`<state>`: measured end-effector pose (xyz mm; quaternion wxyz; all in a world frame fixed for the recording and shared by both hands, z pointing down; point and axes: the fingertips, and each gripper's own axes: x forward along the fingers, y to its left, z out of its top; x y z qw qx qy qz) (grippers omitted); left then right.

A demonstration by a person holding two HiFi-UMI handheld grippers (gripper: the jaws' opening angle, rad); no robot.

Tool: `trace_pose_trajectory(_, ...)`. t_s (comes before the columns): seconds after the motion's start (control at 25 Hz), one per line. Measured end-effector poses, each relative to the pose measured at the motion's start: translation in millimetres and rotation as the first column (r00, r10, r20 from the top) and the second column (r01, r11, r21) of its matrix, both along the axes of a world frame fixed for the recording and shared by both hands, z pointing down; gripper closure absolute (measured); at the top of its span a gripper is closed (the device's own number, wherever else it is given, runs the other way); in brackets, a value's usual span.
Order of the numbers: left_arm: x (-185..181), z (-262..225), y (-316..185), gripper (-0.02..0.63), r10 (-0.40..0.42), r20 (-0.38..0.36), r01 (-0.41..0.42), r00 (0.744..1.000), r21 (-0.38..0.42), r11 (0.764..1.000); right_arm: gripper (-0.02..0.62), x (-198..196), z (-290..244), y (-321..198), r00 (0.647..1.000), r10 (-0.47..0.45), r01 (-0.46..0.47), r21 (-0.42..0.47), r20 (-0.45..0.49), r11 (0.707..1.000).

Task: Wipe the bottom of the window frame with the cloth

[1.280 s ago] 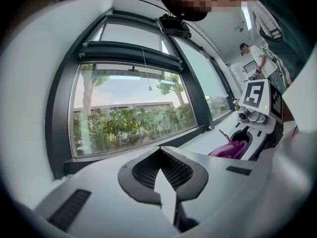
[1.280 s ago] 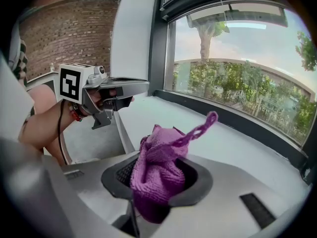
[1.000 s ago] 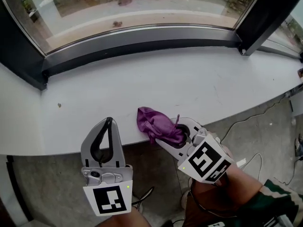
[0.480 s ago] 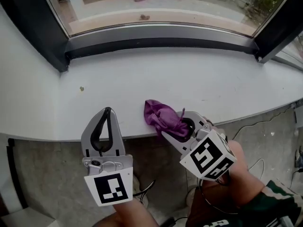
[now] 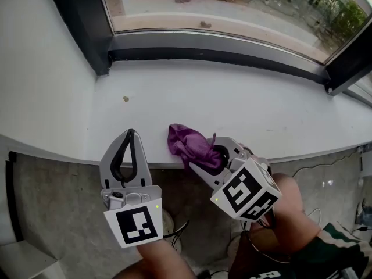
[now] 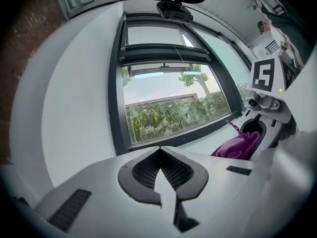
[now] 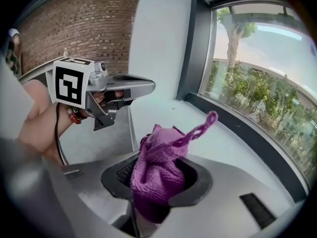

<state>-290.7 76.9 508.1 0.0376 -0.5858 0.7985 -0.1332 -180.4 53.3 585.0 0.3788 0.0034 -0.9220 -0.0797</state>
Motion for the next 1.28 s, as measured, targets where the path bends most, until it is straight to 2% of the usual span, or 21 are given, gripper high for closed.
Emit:
trace_pose_trajectory(0.12, -13, 1, 12, 0.603, -0.027, 0.049, 0.028, 0.998, -0.023, 0.999, 0.449, -21, -1, 11, 0.999, -0.049, 0.049, -0.004, 0.0, 0.999)
trace_pose_trajectory(0.24, -29, 2, 28, 0.603, -0.077, 0.032, 0.078, 0.997, -0.023, 0.997, 0.449, -44, -1, 23, 0.994, -0.106, 0.106, 0.0, -0.005, 0.994)
trace_pose_trajectory(0.44, -57, 3, 61, 0.603, -0.15, 0.044, 0.151, 0.988, -0.029, 0.988, 0.449, -88, -1, 46, 0.981, -0.192, 0.192, 0.013, 0.001, 0.981)
trace_pose_trajectory(0.68, -83, 3, 91, 0.603, -0.221, 0.044, 0.222, 0.974, -0.027, 0.975, 0.449, -132, -1, 69, 0.966, -0.257, 0.257, 0.013, 0.004, 0.966)
trace_pose_trajectory(1.0, -95, 5, 98, 0.603, -0.242, 0.03, 0.242, 0.97, -0.017, 0.97, 0.449, -168, -2, 97, 0.941, -0.338, 0.338, 0.014, 0.009, 0.941)
trace_pose_trajectory(1.28, -95, 9, 92, 0.603, -0.239, 0.01, 0.239, 0.971, -0.01, 0.971, 0.449, -172, -1, 99, 0.932, -0.36, 0.36, -0.012, 0.03, 0.933)
